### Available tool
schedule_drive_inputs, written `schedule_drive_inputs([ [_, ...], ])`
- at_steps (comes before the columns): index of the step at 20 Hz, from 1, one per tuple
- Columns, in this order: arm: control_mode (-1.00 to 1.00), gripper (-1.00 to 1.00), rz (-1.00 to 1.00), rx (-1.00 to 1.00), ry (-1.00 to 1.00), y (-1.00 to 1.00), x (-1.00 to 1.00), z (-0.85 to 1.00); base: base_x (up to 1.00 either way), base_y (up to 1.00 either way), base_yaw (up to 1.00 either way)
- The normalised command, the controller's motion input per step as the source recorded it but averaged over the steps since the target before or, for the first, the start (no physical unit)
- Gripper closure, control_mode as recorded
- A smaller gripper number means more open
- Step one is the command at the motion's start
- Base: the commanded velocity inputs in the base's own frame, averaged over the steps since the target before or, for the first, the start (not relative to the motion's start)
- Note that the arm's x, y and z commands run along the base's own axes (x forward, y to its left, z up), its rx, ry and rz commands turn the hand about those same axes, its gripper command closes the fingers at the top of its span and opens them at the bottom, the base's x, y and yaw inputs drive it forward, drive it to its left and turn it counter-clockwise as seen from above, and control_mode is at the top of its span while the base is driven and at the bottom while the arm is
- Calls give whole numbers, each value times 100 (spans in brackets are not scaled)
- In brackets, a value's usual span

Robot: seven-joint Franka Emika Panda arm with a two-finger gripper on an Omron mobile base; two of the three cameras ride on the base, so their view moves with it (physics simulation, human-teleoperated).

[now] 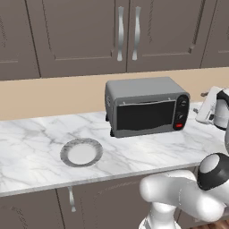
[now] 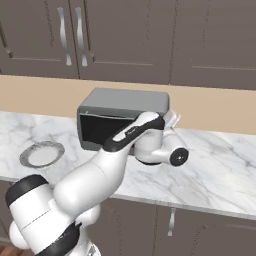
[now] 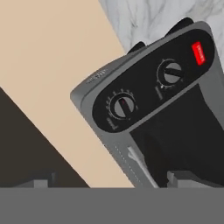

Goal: Pull the toaster oven rack outwards. Pick up the baguette from the plate and place it on the toaster oven rack. Close the toaster oven door fully and set the temperature to the lowest setting.

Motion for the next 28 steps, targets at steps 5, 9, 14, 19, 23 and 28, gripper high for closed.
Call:
schedule_drive_inputs([
  [5, -100, -100, 12, -2, 0, -24, 27, -17, 0, 0, 0],
  [9, -100, -100, 12, -1, -7, 9, 24, 0, 0, 0, 0],
  [14, -100, -100, 4, 0, -12, 9, 13, -9, 0, 0, 0],
  [19, -100, -100, 0, -6, -27, 4, 13, -35, 0, 0, 0],
  [23, -100, -100, 0, -14, -12, 1, 19, -26, 0, 0, 0],
  [28, -100, -100, 0, -10, -6, 0, 24, -20, 0, 0, 0],
])
